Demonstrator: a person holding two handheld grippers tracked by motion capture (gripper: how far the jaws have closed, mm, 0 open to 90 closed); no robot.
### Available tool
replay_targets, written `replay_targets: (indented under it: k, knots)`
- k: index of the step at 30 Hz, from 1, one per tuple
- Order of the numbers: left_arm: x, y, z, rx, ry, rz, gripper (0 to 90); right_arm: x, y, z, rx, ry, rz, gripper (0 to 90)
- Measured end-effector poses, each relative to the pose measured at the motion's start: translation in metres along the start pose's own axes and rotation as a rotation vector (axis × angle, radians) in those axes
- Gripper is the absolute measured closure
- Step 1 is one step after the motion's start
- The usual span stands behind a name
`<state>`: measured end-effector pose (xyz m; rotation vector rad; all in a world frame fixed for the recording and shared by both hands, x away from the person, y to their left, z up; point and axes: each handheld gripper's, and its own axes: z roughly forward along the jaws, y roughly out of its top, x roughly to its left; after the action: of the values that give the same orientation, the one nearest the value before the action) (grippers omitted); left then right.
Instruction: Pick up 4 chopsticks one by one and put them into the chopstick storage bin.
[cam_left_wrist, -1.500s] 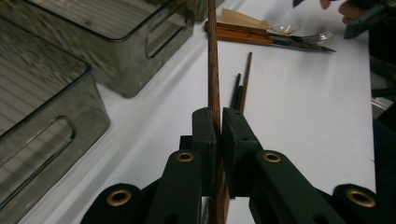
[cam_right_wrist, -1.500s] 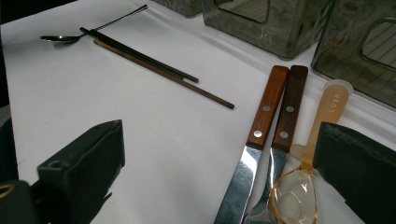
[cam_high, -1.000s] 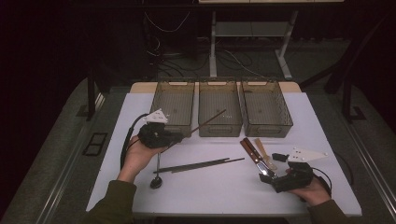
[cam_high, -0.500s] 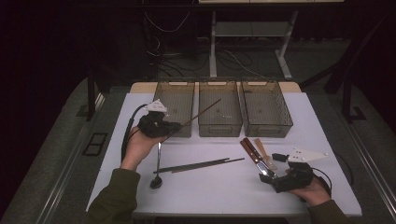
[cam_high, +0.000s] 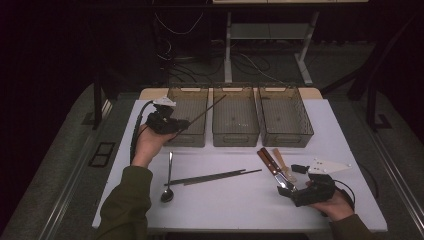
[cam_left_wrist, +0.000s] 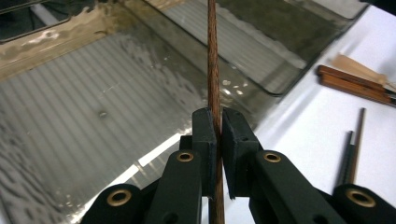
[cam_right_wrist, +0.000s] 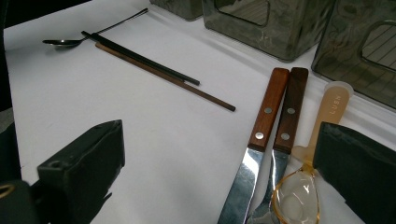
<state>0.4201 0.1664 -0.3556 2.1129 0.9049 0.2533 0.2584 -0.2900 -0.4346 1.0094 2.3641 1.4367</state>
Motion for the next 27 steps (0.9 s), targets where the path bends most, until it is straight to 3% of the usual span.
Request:
replay_targets:
  k: [11,20,27]
  knots:
    - [0.024,0.003,0.003,-0.021,0.034,-0.085,83.5,0.0,0.0,0.0,-0.001,0.001,0.0,2.4]
    - [0.035,0.009,0.01,-0.004,0.067,-0.107,83.5,0.0,0.0,0.0,-0.003,0.003,0.0,2.4]
    - [0.043,0.011,0.016,0.015,0.129,-0.116,83.5,0.001,0.001,-0.001,-0.008,0.006,-0.001,2.4]
